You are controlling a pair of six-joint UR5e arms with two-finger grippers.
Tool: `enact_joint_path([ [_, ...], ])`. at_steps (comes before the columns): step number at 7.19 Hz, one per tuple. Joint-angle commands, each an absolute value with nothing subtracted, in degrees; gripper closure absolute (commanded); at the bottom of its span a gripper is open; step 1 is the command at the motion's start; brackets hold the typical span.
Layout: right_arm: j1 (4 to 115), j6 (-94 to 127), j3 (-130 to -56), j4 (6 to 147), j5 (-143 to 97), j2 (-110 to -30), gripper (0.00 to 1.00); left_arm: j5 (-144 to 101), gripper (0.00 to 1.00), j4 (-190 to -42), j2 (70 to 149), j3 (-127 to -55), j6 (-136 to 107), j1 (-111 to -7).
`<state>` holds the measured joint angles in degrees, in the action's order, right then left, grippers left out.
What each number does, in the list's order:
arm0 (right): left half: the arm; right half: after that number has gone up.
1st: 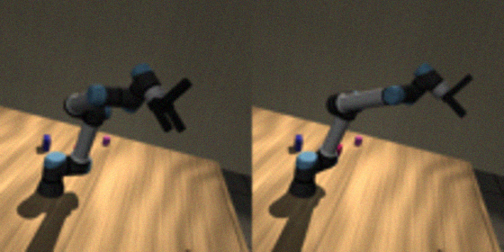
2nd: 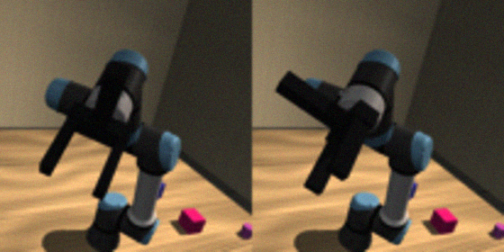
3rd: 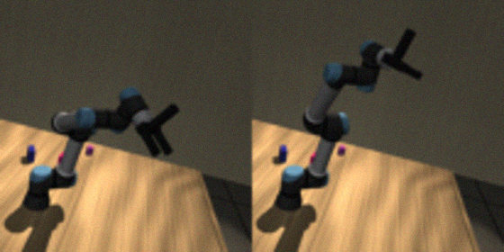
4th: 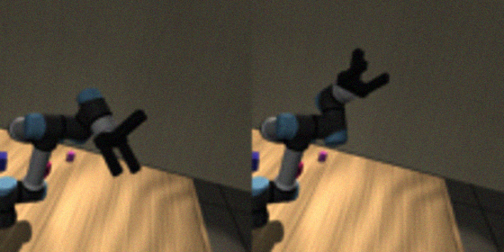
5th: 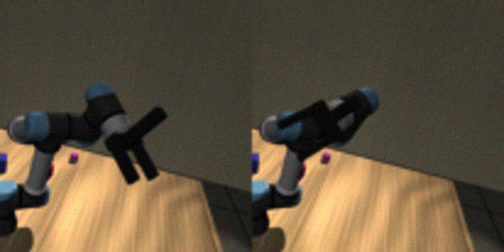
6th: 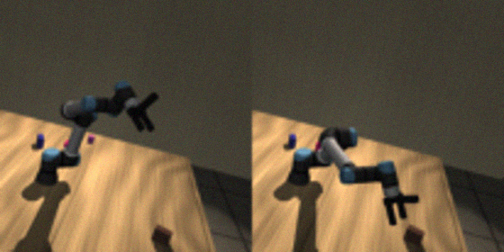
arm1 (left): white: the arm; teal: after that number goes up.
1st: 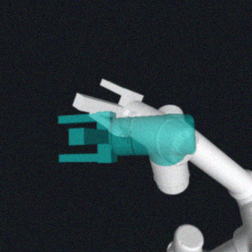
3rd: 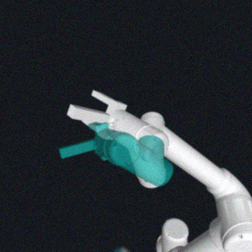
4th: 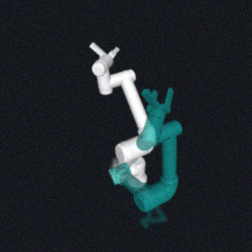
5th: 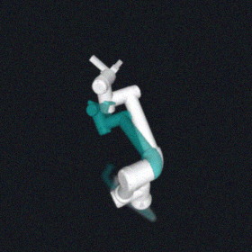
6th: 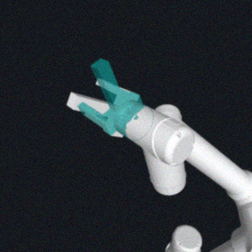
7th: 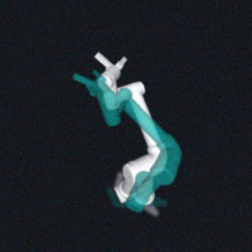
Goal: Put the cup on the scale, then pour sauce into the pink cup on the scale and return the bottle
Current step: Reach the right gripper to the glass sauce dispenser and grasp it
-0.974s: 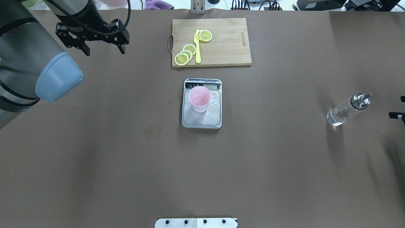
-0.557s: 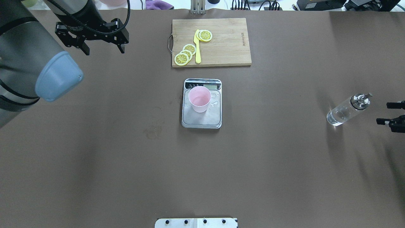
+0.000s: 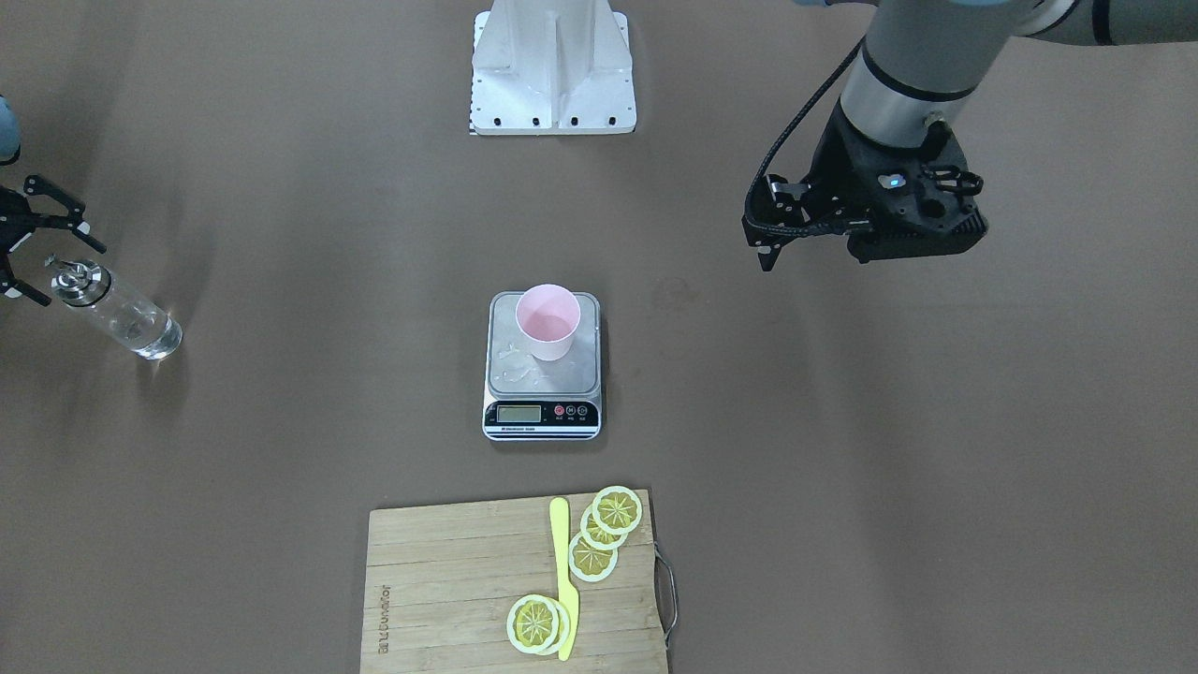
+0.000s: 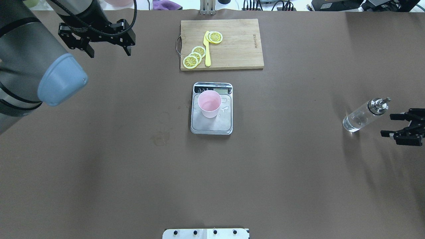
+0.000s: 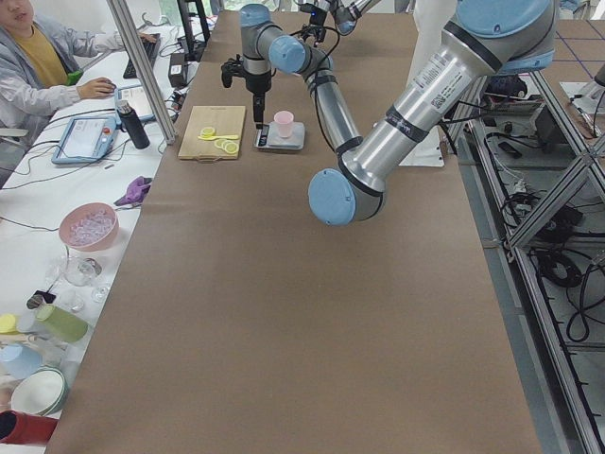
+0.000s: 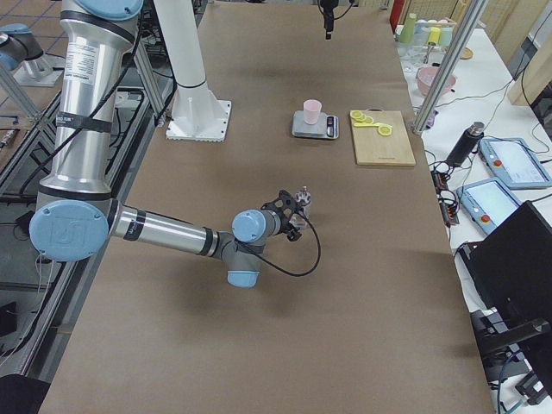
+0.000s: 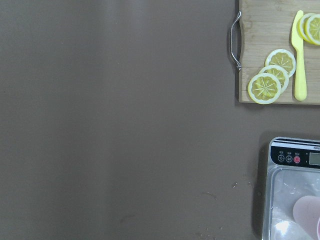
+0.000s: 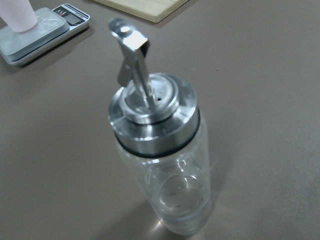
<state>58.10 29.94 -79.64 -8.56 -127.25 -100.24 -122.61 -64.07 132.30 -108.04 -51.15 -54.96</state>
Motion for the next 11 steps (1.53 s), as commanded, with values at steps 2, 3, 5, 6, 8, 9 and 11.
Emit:
enact_joint_path([
  [2,54.4,30.4,-79.3,-9.1,-121.0,-99.6,0.07,-122.6,0.02,-64.1,132.3,-108.0,-51.2,-55.2],
  [3,53.9,30.4,-79.3,-9.1,-119.7,-99.1,0.07,-122.6,0.02,-64.1,132.3,-108.0,-51.2,-55.2],
  [5,53.0,30.5,-79.2,-10.3,-117.0,-98.8,0.06,-122.6,0.02,-64.0,132.4,-108.0,-51.2,-55.4],
  [6,52.1,31.3,-77.8,-12.6,-115.6,-98.7,0.06,-122.6,0.02,-63.8,132.5,-108.0,-51.2,-55.4],
  [8,51.3,34.5,-73.4,-17.5,-114.6,-95.9,0.07,-122.6,0.02,-63.8,132.4,-108.0,-51.2,-55.5],
  [9,51.2,34.7,-72.3,-19.0,-114.3,-94.6,0.07,-122.5,0.02,-63.8,132.4,-107.7,-51.2,-55.6],
  [11,51.2,35.2,-72.2,-19.2,-113.7,-94.4,0.07,-122.6,0.02,-63.8,132.5,-107.6,-51.2,-55.5],
])
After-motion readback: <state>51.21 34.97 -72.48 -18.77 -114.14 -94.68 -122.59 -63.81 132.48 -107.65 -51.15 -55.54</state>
